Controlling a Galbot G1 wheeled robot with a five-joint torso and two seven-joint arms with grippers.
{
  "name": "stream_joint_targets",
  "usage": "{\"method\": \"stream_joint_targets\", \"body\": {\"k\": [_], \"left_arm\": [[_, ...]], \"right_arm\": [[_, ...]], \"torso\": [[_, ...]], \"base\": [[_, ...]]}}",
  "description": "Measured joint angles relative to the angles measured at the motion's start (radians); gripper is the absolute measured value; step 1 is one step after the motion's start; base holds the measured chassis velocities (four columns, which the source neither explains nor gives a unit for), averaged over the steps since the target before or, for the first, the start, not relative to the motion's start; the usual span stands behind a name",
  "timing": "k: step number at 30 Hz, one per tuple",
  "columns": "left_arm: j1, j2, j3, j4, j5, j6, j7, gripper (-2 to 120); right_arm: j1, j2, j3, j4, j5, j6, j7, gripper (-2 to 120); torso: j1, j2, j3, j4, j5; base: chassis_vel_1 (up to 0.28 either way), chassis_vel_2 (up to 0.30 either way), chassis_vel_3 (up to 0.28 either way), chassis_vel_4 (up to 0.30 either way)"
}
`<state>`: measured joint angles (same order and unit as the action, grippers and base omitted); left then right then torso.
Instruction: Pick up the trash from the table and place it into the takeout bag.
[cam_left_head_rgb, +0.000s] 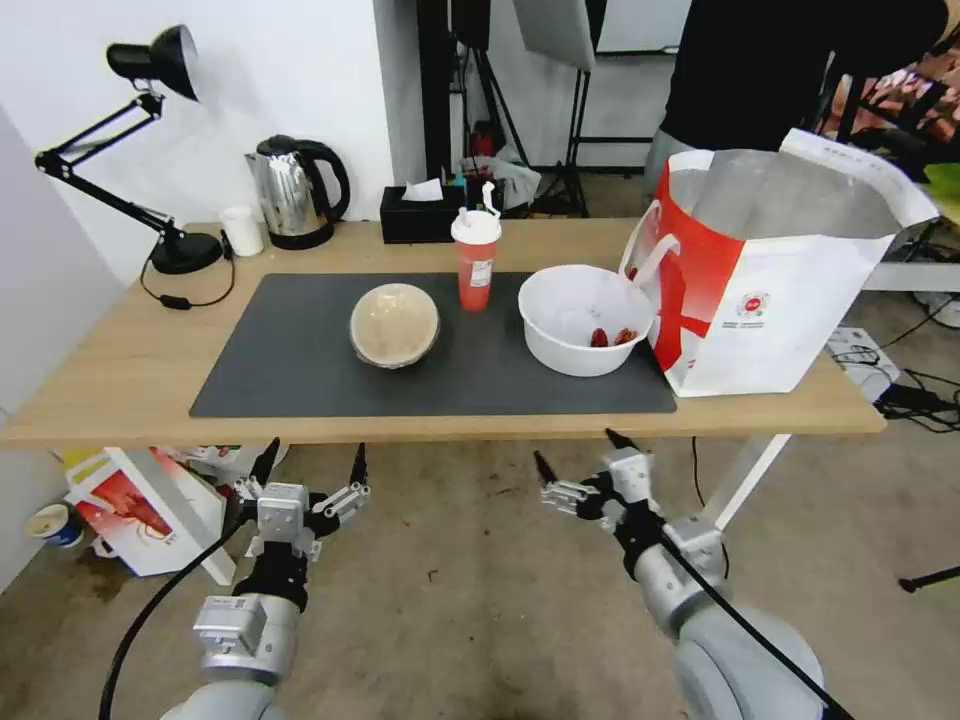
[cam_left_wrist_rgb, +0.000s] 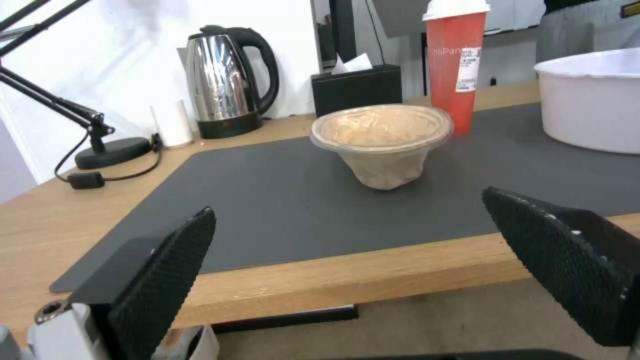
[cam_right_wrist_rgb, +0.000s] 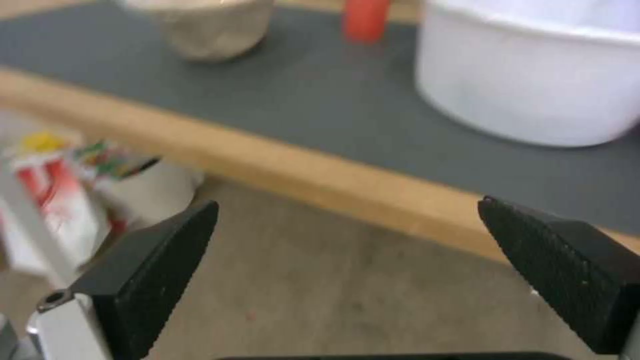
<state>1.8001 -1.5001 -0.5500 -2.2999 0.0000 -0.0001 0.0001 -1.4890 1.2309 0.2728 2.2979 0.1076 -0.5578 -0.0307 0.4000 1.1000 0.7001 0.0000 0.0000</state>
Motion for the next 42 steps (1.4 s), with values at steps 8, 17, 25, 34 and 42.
{"method": "stream_joint_targets", "body": {"k": [8, 17, 25, 34, 42], "left_arm": [[0.000, 0.000, 0.000, 0.000, 0.000, 0.000, 0.000, 100], [0.000, 0.000, 0.000, 0.000, 0.000, 0.000, 0.000, 100], [0.000, 0.000, 0.000, 0.000, 0.000, 0.000, 0.000, 100], [0.000, 0.000, 0.000, 0.000, 0.000, 0.000, 0.000, 100], [0.000, 0.000, 0.000, 0.000, 0.000, 0.000, 0.000, 100]], "right_arm": [[0.027, -0.030, -0.031, 0.007, 0.016, -0.066, 0.007, 100], [0.024, -0.036, -0.022, 0.020, 0.026, -0.066, 0.012, 100], [0.012, -0.054, -0.009, 0.040, 0.046, -0.067, 0.016, 100], [-0.015, -0.083, 0.003, 0.085, 0.065, -0.068, 0.015, 100], [-0.029, -0.095, 0.017, 0.141, 0.083, -0.065, 0.024, 100]], "torso": [[0.000, 0.000, 0.000, -0.0001, -0.0001], [0.000, 0.000, 0.000, -0.0001, 0.0000], [0.000, 0.000, 0.000, 0.0000, 0.0000], [0.000, 0.000, 0.000, -0.0001, 0.0000], [0.000, 0.000, 0.000, 0.0000, 0.0000]], "base": [[0.000, 0.000, 0.000, 0.000], [0.000, 0.000, 0.000, 0.000], [0.000, 0.000, 0.000, 0.000], [0.000, 0.000, 0.000, 0.000], [0.000, 0.000, 0.000, 0.000]]}}
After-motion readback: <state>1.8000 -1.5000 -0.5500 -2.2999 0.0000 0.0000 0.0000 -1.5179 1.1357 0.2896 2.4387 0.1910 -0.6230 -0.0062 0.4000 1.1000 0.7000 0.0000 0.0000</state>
